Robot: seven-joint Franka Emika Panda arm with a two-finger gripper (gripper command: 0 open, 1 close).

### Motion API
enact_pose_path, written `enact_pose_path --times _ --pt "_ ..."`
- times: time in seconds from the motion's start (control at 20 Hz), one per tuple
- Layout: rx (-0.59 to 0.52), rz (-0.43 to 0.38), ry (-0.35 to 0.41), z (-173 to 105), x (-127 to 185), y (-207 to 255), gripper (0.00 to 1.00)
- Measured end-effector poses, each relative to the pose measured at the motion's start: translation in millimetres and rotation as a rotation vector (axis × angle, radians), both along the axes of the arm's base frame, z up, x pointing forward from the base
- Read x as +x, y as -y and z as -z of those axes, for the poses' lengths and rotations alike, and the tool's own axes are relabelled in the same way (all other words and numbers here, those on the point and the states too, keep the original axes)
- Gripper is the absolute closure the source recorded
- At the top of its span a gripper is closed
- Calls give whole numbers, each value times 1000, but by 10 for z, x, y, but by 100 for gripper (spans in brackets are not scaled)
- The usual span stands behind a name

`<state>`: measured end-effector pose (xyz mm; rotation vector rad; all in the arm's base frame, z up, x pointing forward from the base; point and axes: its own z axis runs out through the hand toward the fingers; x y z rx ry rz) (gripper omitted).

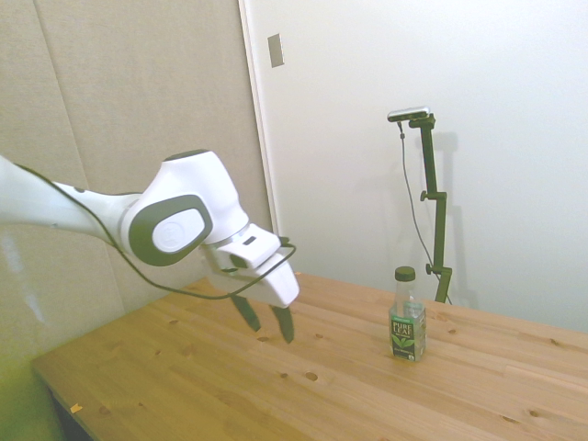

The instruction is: Knock down the bottle

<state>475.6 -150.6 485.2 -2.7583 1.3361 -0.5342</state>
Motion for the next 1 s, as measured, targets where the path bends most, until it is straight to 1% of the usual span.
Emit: enact_pose_path --times 0.05,0.1,0.2,0.25,0.5,0.6,0.8,1.0 --pt "-6 10 20 -7 109 86 0" --pt "-7 12 22 20 274 125 0" --pt "-8 14 25 1 285 138 0" --pt "-9 19 28 -17 294 168 100" --pt "-21 64 45 -277 425 614 100" --pt "-32 82 49 -335 515 806 100" --pt "-51 108 64 -359 744 1131 100" --pt "-66 120 72 -319 979 1317 100"
